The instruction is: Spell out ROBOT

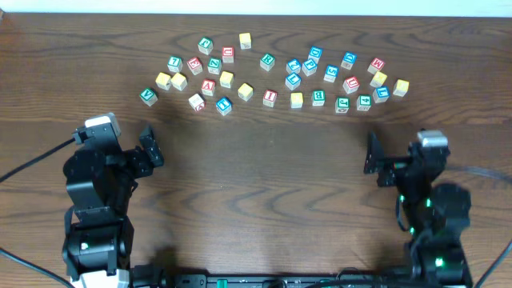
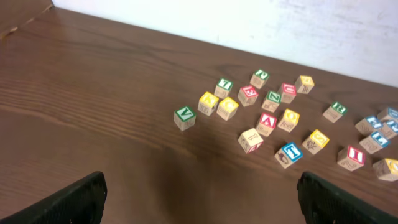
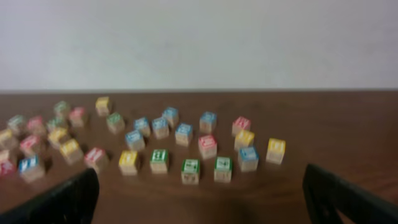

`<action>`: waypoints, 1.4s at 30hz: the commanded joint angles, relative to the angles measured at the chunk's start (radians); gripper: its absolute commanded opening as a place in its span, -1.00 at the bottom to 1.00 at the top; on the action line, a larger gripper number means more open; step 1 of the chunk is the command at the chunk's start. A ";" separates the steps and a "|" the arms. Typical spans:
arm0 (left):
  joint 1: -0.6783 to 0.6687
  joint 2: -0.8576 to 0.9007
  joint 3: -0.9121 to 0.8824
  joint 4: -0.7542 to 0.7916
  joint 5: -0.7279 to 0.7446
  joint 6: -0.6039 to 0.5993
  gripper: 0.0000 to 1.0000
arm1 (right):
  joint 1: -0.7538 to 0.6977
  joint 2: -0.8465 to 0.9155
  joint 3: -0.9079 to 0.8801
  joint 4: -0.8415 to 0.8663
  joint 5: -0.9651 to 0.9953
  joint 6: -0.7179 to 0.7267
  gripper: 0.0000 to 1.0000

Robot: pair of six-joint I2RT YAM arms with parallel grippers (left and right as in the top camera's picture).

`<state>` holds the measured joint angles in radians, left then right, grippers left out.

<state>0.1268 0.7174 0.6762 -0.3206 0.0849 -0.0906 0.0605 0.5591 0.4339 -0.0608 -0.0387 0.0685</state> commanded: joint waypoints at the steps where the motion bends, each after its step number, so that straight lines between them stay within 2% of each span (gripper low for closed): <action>1: -0.005 0.050 0.104 -0.055 0.014 0.033 0.93 | -0.001 0.155 0.164 -0.075 -0.049 -0.025 0.99; 12: -0.005 0.308 0.402 -0.289 0.039 0.084 0.93 | -0.001 0.539 0.589 -0.404 -0.164 -0.025 0.99; 26: -0.011 0.793 0.909 -0.729 0.040 0.098 0.93 | -0.003 0.943 1.057 -0.801 -0.307 -0.036 0.99; 30: -0.017 0.839 0.925 -0.738 0.039 0.097 0.93 | -0.003 1.040 1.154 -0.912 -0.311 -0.087 0.99; 42: -0.017 0.845 0.918 -0.754 0.039 0.097 0.93 | -0.003 1.071 1.157 -0.904 -0.301 -0.092 0.99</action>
<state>0.1127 1.5627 1.5715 -1.0576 0.1184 -0.0021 0.0605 1.6321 1.5681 -0.9668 -0.3302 -0.0086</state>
